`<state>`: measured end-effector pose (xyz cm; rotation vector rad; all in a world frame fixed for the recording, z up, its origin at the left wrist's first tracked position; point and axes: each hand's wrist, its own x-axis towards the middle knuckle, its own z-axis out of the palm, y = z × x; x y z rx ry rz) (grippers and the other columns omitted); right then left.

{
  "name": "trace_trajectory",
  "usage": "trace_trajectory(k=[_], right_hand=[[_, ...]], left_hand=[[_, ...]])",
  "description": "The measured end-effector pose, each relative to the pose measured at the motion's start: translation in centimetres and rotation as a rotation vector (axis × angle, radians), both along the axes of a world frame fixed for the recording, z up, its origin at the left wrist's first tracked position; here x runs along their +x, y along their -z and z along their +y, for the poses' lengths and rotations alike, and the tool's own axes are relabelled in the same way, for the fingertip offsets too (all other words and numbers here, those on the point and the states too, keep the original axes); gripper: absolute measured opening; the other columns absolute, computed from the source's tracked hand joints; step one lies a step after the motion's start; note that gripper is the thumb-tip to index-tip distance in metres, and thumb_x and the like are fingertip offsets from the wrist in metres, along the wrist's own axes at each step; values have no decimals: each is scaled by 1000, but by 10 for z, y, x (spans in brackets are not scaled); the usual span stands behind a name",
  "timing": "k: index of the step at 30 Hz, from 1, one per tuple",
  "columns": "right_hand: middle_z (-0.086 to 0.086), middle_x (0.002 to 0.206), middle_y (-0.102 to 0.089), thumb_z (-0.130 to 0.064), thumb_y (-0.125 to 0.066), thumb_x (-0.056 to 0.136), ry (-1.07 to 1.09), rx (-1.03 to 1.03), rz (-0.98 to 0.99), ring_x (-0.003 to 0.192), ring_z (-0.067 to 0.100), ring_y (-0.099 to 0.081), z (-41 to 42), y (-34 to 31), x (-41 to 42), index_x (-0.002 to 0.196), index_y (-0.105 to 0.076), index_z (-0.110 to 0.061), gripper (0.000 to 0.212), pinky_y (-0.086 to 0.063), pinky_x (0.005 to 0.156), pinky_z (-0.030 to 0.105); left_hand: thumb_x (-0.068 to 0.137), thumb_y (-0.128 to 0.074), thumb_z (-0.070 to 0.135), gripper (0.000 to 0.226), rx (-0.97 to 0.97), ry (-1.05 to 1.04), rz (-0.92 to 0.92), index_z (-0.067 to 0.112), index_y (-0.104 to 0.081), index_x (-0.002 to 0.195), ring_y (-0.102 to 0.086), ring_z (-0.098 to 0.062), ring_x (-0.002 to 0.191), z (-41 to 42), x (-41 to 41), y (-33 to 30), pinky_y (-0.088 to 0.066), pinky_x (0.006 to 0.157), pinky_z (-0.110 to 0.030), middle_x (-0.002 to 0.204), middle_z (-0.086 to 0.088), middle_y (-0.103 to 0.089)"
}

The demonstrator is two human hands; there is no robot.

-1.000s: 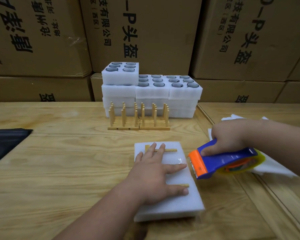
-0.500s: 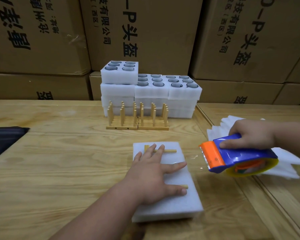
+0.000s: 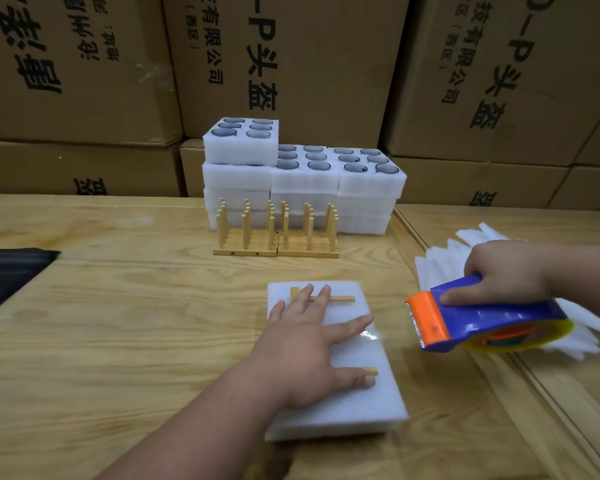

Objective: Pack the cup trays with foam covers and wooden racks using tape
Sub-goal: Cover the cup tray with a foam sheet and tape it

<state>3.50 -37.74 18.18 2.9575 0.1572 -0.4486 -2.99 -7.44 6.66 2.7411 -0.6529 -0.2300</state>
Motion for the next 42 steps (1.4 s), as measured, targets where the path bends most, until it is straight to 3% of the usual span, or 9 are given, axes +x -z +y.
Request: trace_trajectory(k=[6,11,15,19,23,29,35,42], right_hand=[[-5,81,-63,-94,-40,68,-78,-268,-26,77,16,-61,57,13,3,77,-57,-24,73,-47,67,34],[-6,81,-60,-77,-44,82,-171,-400,-71,69,17,-55,107,22,-3,76,-55,-24,54,-34,55,30],[-2,91,-62,-52,-35,95,-225,-456,-89,84,24,-61,133,15,-5,85,-56,-22,38,-40,62,32],[-2,86,-61,-36,-39,96,-220,-500,-84,73,19,-57,151,18,-6,81,-56,-22,26,-34,55,31],[-3,84,-61,-24,-51,88,-167,-535,-59,77,20,-62,164,27,-8,79,-56,-21,10,-53,76,34],[-1,79,-54,-24,-61,87,-182,-553,-69,66,23,-51,172,31,-7,74,-49,-19,18,-52,90,42],[0,82,-54,-23,-60,89,-177,-517,-73,83,24,-59,165,28,-9,75,-48,-19,19,-53,89,42],[2,80,-52,-23,-57,90,-156,-514,-55,73,24,-53,161,33,-7,74,-46,-18,21,-53,89,43]], left_hand=[[73,-39,94,74,35,-16,-18,75,-13,140,27,-12,150,-2,0,1,10,123,-51,168,9,17],[74,-40,93,73,41,-14,-20,74,-14,140,24,-14,151,-3,0,-1,9,122,-52,168,8,16],[74,-40,93,74,53,-8,-29,74,-14,141,22,-15,152,-3,1,-1,8,122,-53,168,7,15],[73,-39,93,74,49,-11,-37,75,-14,140,22,-15,152,-4,2,2,9,122,-52,168,6,15],[71,-35,95,75,69,-13,-55,76,-12,139,22,-16,152,-6,3,5,8,122,-53,168,5,15],[67,-30,96,75,83,-6,-76,77,-13,137,18,-17,153,-8,3,3,3,122,-54,169,4,11],[74,-35,93,71,103,-16,-44,76,-14,139,20,-18,153,-9,1,-1,6,122,-54,169,4,13],[76,-37,92,70,117,-19,-40,74,-17,141,18,-18,153,-11,0,-2,5,122,-53,169,4,12]])
